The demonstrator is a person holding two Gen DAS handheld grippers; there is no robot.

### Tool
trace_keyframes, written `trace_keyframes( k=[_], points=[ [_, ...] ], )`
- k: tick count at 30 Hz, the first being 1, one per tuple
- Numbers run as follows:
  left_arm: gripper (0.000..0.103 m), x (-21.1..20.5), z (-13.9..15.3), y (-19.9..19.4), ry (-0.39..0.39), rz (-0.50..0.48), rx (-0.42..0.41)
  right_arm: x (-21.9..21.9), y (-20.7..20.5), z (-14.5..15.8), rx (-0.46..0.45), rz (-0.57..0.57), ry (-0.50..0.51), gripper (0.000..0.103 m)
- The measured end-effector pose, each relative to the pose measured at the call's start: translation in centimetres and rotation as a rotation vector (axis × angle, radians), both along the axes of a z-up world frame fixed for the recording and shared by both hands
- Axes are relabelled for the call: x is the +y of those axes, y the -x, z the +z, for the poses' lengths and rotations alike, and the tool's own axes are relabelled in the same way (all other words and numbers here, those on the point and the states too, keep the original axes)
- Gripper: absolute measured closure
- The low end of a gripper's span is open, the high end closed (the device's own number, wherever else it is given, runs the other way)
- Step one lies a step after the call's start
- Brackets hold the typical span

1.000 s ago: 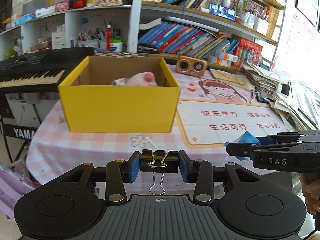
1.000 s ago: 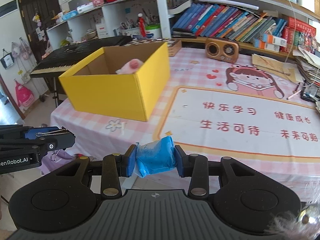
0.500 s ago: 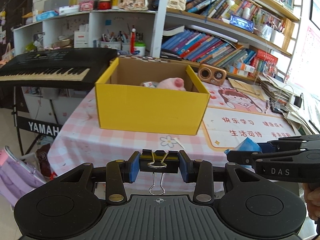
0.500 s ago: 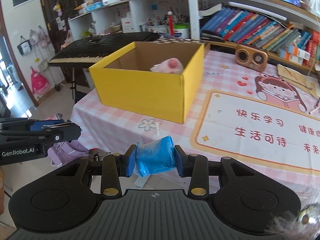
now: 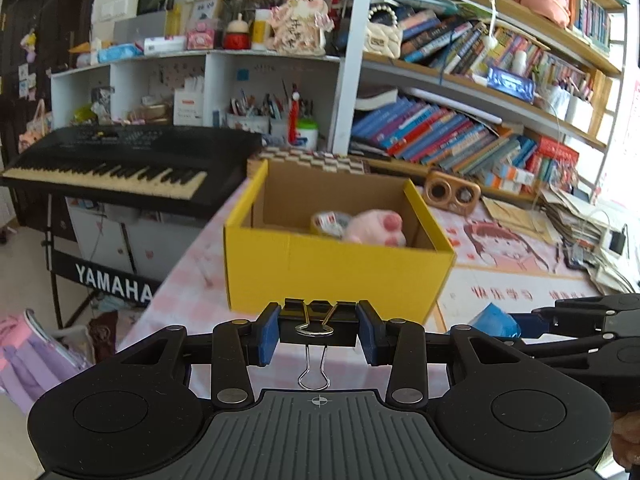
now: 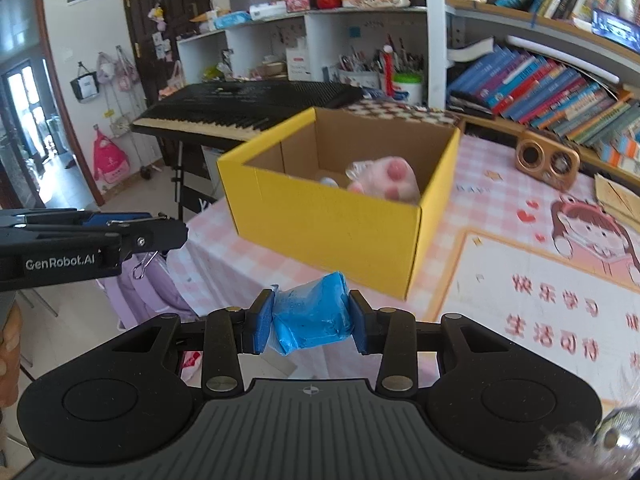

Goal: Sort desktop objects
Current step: 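Carry the binder clip and blue wrapped item with both tools toward the yellow box, then lower both tools into the yellow box and open them to release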

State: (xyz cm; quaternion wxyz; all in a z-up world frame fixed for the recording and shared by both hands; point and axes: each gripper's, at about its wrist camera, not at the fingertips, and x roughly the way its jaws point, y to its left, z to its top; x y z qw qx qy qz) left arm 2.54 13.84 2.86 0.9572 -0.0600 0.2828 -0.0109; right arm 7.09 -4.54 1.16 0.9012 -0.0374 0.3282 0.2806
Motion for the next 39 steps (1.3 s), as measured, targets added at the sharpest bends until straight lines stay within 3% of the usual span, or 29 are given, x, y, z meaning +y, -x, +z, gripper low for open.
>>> trace_keyframes(
  k=[21, 29, 39],
  points=[
    [0.064, -0.7, 1.0, -12.5, -0.055, 0.025, -0.016, 0.1, -13.9, 3.3, -0.092, 0.018, -0.042, 0.067],
    [0.064, -2.2, -1.2, -17.8, -0.100, -0.001, 0.068, 1.1, -19.3, 3.4, -0.107, 0.027, -0.034, 0.067],
    [0.064, -2.4, -4.4, -21.1, -0.100, 0.000, 0.192, 5.8, -26.1, 0.7, -0.006, 0.135, 0.101, 0.067]
  ],
)
